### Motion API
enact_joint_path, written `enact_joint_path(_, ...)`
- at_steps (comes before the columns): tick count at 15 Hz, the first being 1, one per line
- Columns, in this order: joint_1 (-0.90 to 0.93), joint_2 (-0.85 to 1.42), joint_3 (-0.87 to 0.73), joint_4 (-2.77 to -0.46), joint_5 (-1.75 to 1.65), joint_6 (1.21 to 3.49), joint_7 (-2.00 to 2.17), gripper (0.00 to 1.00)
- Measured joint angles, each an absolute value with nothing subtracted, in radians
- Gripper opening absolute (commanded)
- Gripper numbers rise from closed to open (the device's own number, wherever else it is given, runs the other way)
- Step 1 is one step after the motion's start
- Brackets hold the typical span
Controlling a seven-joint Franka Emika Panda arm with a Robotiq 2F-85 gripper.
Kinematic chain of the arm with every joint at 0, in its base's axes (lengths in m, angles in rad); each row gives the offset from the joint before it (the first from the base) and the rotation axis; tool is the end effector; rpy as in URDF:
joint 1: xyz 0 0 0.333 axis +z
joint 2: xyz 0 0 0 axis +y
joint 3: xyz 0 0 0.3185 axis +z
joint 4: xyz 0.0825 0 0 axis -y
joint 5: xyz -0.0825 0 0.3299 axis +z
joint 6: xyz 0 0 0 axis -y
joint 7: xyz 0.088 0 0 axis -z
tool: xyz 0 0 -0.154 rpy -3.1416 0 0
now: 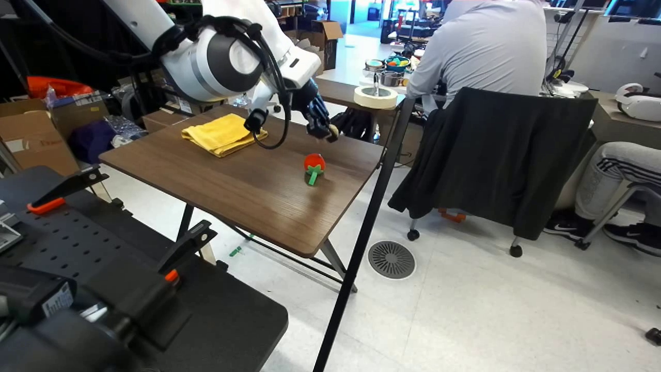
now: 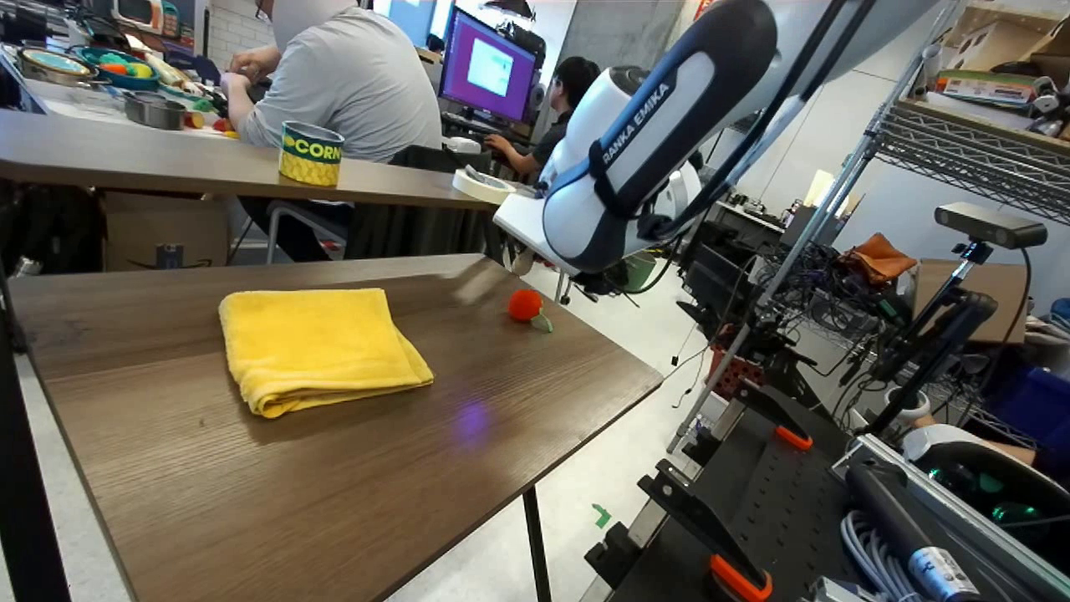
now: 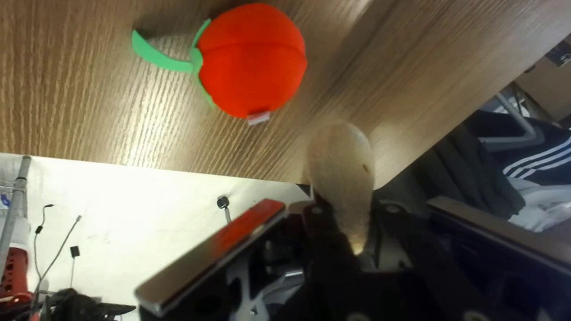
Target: Move the red plushie to the right of the table, then use the towel to wipe the table, then put the brown plushie at the right back corner
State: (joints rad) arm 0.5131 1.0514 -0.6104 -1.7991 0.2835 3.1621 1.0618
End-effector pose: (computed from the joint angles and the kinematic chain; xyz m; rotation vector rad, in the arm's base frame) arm 0.6630 -0.0390 0.1117 2.4878 -1.4565 0.9592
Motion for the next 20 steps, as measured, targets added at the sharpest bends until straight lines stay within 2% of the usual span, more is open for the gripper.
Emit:
enact_joint_path(4, 0.549, 1.202, -0.649, -1.713, 0.323, 3.161, 1.162, 0.04)
enact_joint_path(5, 0.555, 1.233, -0.658, -1.693, 0.325, 3.161, 1.185, 0.4)
enact_joint_path(6, 0.56, 1.259, -0.667, -1.675, 0.325, 3.161, 1.203, 0.41)
enact_joint_path(14, 0.588, 1.286, -0.688, -1.612, 0.325, 3.167, 1.231, 0.99)
enact_joint_path(20, 0.618, 1.183, -0.573, -1.633, 0.324, 3.265, 1.166, 1.0)
